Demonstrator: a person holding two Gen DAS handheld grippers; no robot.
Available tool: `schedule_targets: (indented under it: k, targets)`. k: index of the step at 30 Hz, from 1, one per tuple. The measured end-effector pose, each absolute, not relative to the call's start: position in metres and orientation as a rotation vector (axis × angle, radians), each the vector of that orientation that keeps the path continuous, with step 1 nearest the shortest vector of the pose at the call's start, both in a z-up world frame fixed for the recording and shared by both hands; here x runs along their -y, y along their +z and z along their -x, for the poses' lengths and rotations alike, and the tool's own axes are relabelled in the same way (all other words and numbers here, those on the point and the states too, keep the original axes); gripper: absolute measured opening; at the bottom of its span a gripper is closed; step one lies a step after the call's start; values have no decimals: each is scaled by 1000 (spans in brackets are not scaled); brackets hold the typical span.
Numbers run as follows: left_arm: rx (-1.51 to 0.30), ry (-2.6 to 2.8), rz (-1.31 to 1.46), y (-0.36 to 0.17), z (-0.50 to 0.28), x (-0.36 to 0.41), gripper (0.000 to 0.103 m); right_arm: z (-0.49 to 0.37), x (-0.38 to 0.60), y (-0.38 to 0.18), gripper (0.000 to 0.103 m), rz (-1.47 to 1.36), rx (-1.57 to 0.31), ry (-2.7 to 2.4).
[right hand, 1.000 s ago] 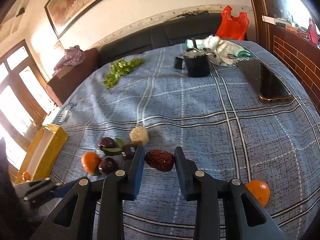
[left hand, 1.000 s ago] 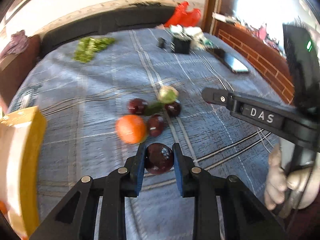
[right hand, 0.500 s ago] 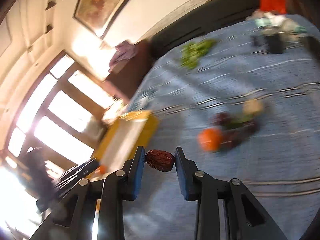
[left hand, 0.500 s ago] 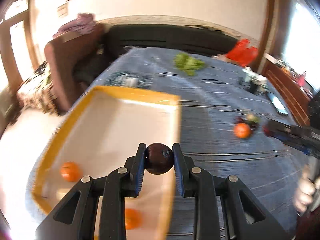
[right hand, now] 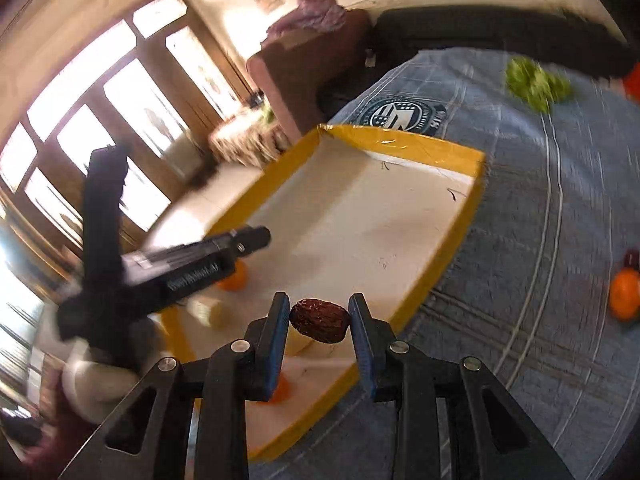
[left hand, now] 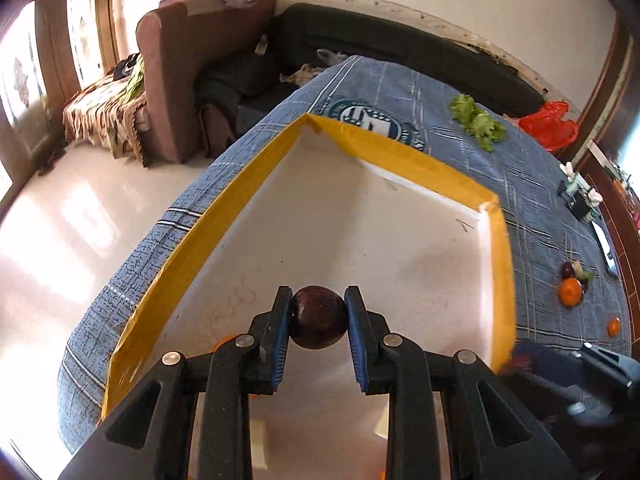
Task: Organize fruits
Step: 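Carry the plum in the left tool to the tray while the right tool carries the date, release both, then move the right tool from the tray toward the orange on the table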
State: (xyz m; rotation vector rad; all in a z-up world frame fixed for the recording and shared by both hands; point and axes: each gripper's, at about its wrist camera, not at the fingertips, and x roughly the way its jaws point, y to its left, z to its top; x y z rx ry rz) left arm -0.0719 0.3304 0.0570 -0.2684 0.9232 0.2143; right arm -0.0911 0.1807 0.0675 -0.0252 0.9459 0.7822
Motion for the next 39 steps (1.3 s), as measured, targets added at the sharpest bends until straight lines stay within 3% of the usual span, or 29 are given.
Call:
schedule_targets:
  k: [10, 16, 21, 23, 39]
  targets:
    - [-955, 206, 305, 44, 64, -336, 29, 82, -209, 41, 35, 155, -956, 718]
    - [-887, 238, 296, 66, 85, -336, 51, 94, -211, 47, 37, 187, -916, 723]
    - [-839, 265, 306, 86, 109, -327, 79, 99, -186, 64, 40, 125, -873, 709]
    - [-819, 283, 298, 95, 118, -316, 83, 102, -169, 71, 41, 91, -859, 695]
    - [-755, 238, 92, 125, 151, -192, 84, 127, -32, 75, 47, -79, -827, 497]
